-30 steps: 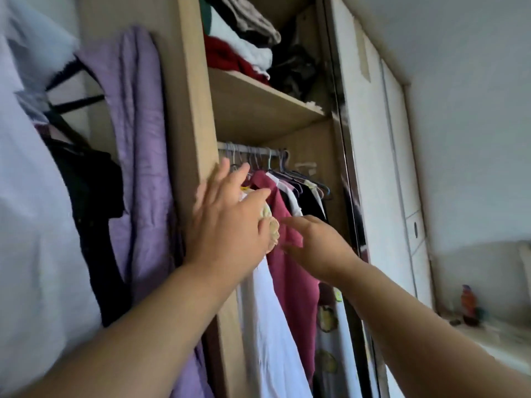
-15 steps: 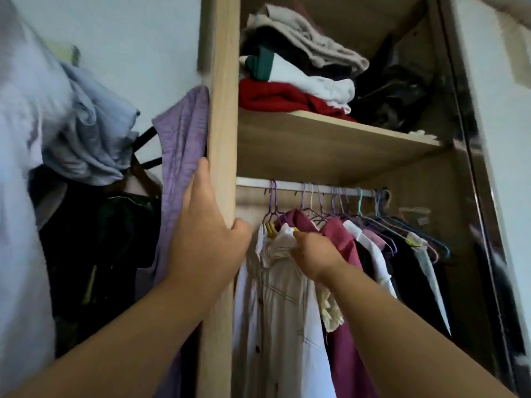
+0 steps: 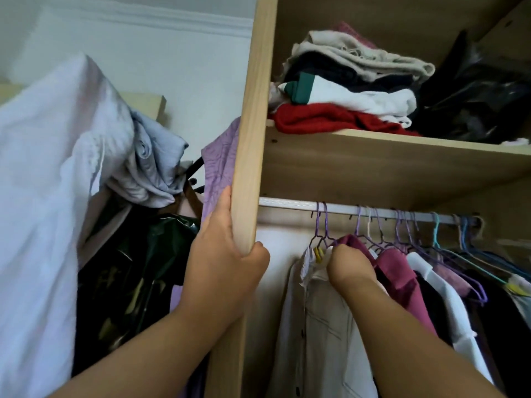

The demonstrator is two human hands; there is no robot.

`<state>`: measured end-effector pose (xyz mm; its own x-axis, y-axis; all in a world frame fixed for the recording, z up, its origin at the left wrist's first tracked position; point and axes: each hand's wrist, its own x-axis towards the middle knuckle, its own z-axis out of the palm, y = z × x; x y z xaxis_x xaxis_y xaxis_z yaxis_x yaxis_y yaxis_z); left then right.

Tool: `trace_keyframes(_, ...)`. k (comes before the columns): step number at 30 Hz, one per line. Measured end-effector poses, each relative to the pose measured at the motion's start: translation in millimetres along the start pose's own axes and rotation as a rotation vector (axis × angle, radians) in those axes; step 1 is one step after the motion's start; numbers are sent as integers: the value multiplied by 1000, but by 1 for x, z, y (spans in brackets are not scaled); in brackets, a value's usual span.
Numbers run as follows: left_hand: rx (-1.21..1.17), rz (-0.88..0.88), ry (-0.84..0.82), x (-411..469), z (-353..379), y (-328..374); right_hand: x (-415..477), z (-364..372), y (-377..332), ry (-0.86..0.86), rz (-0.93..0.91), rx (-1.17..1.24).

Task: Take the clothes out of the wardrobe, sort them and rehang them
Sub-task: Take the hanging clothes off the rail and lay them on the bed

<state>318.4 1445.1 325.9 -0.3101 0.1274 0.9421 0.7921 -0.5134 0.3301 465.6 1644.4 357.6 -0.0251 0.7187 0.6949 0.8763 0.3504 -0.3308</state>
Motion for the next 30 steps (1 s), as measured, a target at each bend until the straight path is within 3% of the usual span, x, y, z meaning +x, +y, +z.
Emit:
trace_keyframes(10,27,-4,-14,0,-1,1,0,-43,0,162,-87,18)
trace_keyframes(18,131,0,-32,-2,-4,8,-55,-77,33,251,-147,16)
trace_keyframes(22,531,361,-84,-7,-1,18,-96,-109,67,246,-197,-12)
trace_keyframes(25,518,485,-200,-17,20,32,-138,-134,97,238,-199,-35)
trace_keyframes(30,210,265,-632,-59,77,41,-225,-171,131,196,-174,-93)
